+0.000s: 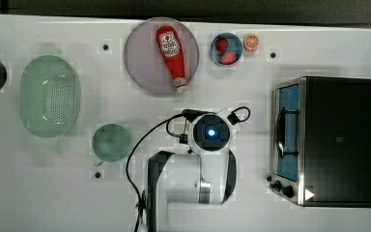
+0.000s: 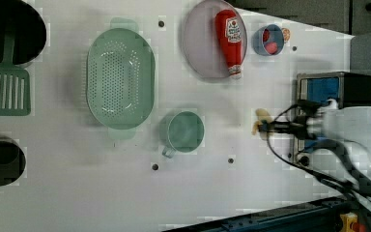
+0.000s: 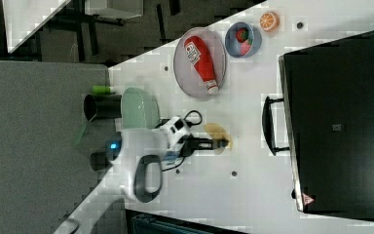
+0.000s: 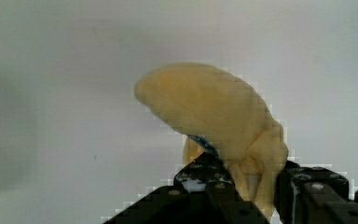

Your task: Pick Banana and place it in mug.

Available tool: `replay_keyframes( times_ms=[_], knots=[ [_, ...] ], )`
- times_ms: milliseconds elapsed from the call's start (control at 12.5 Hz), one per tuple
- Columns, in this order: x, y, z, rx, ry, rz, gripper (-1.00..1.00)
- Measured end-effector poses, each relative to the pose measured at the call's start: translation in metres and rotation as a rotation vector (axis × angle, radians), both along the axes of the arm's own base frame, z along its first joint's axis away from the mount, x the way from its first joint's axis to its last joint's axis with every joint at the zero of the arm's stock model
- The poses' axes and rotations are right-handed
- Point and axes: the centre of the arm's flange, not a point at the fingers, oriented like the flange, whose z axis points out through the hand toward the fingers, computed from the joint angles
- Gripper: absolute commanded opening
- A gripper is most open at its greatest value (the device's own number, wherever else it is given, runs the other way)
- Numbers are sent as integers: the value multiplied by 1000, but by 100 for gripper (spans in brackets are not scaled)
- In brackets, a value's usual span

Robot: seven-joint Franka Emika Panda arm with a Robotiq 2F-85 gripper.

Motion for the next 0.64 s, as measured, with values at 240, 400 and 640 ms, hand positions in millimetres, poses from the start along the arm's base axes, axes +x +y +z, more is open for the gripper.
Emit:
replay_keyframes(
  times_ms=[240,400,640],
  knots=[
    [6,8,111,0,-75,9,-37],
    [7,17,178,-2,-154,13,-37],
    [-13,42,216,3,-125,-20,-37]
  ],
)
